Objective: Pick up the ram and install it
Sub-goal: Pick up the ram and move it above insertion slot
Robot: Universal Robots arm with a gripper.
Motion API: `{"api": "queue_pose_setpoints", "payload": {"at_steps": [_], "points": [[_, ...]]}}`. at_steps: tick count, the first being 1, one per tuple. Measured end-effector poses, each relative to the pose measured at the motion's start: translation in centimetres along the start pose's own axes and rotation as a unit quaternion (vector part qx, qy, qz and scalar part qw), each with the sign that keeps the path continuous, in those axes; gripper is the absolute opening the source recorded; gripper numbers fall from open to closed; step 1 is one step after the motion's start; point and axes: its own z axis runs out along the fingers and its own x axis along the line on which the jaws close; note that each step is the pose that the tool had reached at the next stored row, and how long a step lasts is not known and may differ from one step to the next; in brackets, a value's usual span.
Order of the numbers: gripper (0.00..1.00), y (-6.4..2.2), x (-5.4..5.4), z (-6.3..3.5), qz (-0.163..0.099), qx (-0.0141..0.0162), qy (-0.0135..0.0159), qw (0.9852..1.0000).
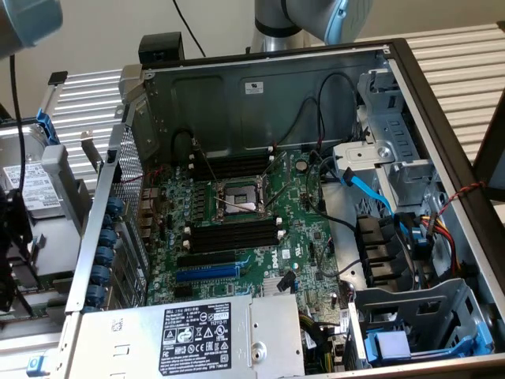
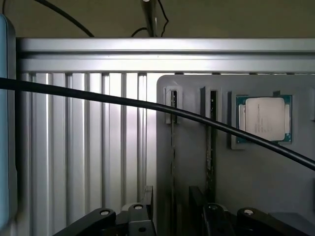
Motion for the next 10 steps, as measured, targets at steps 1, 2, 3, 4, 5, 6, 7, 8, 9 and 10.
{"api": "queue_pose_setpoints", "payload": {"at_steps": [1, 2, 3, 4, 5, 6, 7, 8, 9, 10], "points": [[0.42, 0.00, 0.0, 0.20, 0.000, 0.0000, 0.0000, 1.0000], [0.42, 0.00, 0.0, 0.36, 0.000, 0.0000, 0.0000, 1.0000], [0.42, 0.00, 0.0, 0.55, 0.000, 0.0001, -0.0001, 1.0000], [0.42, 0.00, 0.0, 0.72, 0.000, 0.0000, -0.0001, 1.0000], [0.42, 0.00, 0.0, 0.92, 0.000, 0.0000, -0.0002, 1.0000], [0.42, 0.00, 0.0, 1.10, 0.000, 0.0000, -0.0003, 1.0000], [0.42, 0.00, 0.0, 1.29, 0.000, -0.0001, -0.0005, 1.0000], [0.42, 0.00, 0.0, 1.45, 0.000, -0.0002, -0.0006, 1.0000], [0.42, 0.00, 0.0, 1.61, 0.000, -0.0004, -0.0008, 1.0000], [0.42, 0.00, 0.0, 1.78, 0.000, -0.0005, -0.0010, 1.0000]]}}
